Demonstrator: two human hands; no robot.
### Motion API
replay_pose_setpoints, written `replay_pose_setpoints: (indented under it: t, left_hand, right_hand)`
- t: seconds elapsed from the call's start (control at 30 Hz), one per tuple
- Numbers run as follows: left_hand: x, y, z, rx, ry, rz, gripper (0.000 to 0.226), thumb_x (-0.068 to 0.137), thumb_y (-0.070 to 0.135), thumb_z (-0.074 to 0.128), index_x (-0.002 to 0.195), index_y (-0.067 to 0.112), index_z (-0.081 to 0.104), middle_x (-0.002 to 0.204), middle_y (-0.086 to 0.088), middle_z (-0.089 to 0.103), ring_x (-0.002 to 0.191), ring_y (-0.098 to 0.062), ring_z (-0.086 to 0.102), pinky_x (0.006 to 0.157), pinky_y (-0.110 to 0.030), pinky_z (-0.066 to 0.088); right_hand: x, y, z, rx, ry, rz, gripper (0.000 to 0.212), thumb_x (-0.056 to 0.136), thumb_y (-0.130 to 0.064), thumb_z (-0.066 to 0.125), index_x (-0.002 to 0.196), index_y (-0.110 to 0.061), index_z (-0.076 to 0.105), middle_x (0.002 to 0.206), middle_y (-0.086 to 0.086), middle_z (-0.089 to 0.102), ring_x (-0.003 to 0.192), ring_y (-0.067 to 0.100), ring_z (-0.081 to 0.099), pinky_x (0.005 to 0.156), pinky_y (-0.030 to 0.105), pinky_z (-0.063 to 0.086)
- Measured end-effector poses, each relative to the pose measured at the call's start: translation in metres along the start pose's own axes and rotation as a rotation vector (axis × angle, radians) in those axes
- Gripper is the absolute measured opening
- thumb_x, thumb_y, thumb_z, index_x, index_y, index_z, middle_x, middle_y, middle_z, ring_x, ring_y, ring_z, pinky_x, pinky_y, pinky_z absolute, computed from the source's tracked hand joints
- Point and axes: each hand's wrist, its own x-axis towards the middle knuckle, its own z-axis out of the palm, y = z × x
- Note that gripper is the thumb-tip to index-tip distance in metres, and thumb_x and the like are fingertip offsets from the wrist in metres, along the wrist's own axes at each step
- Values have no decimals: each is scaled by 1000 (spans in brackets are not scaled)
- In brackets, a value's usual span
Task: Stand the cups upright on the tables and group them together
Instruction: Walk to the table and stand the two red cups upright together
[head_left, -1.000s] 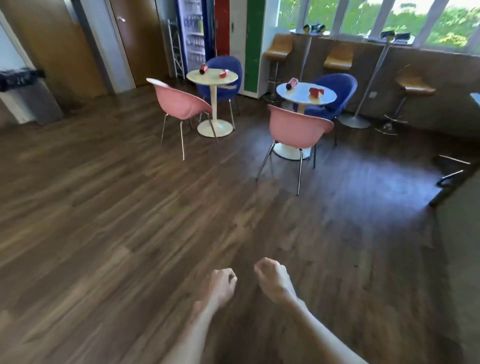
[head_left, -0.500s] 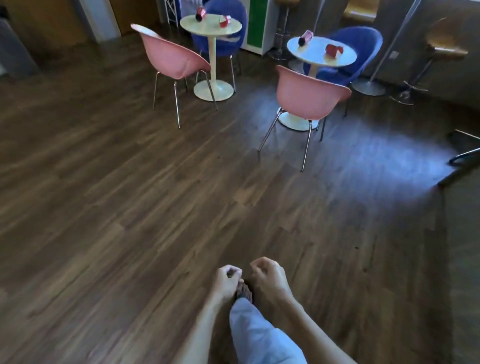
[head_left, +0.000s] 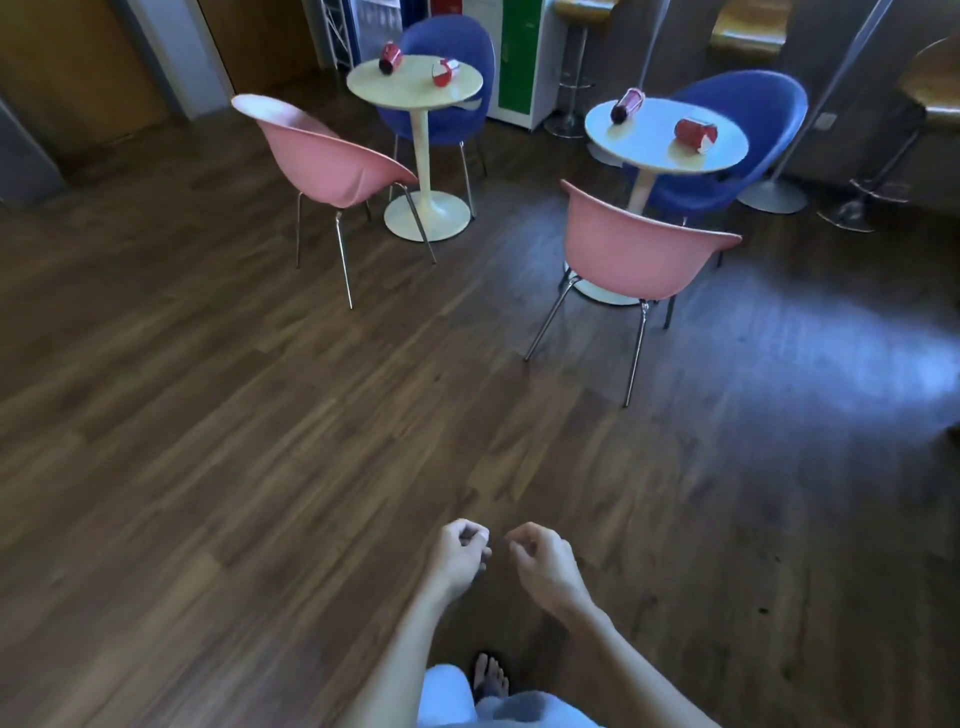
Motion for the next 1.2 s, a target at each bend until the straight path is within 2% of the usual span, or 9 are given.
replay_pose_setpoints:
  t: [0.17,0.3,0.5,0.67,0.83,0.93,1.03,1.1,1.2]
  left_hand:
    - [89,56,1,-19,-42,9,23,94,7,54,74,16,60,69,-5,63,60,-12,62,56,-23,52]
    - [170,108,-5,-15,-57,39,24,95,6,52,74,17,60,66,-5,64,55,-10,59,58,-24,52]
    - [306,201,-36,30,-77,61,25,94,6,52,73,17,58,64,-2,62,53,-10,57,51,-22,48]
    - [411,263,-71,131,-81,87,23,91,11,55,71,21,60,61,1,66,59,-18,62,63,-37,57]
    - [506,306,-93,138,-84,65,22,88,14,58,68,22,62,55,5,66,59,-19,65,69,-45,59]
    - [560,341,-101,110,-78,68,21,87,13,59,68,22,63,54,6,66,64,-18,68,70,-40,59]
    - [621,390,-108,47,-68,58,24,93,6,55,72,16,61,61,2,64,55,-8,63,60,-27,54]
    - [668,420,-111,35,-65,43,25,93,4,54,72,16,60,59,3,62,50,-5,60,59,-27,53]
    - [736,471,-118,40,-60,33,26,93,4,54,70,16,58,55,5,62,48,-12,58,58,-30,52]
  right_hand:
    - [92,-33,-33,42,8,6,19,86,-22,52,89,-23,70,82,-9,71,79,9,67,74,31,55]
    - [176,-65,-52,80,36,11,20,84,-25,51,88,-21,70,78,-6,72,76,10,68,70,30,54]
    - [317,-138,-87,64,66,31,22,86,-26,50,94,-23,71,87,-6,73,84,11,68,76,30,55]
    - [419,-203,-119,72,86,47,19,86,-24,51,91,-24,69,89,-5,72,83,13,68,78,33,56]
    - [519,-256,-140,70,87,50,14,85,-26,53,82,-32,65,86,-7,72,80,11,68,77,32,57]
    - [587,-277,-151,76,65,70,17,79,-28,50,81,-27,67,79,-5,73,74,12,70,73,35,59]
    - [667,-305,-168,67,59,46,17,76,-25,49,76,-26,66,72,-3,73,68,14,71,66,37,61]
    - [720,-329,-186,45,58,27,17,78,-22,51,78,-22,68,75,-3,74,73,14,71,70,36,59]
    - [796,-369,-221,-2,52,7,19,82,-23,51,87,-21,69,82,-3,74,78,13,69,73,33,55]
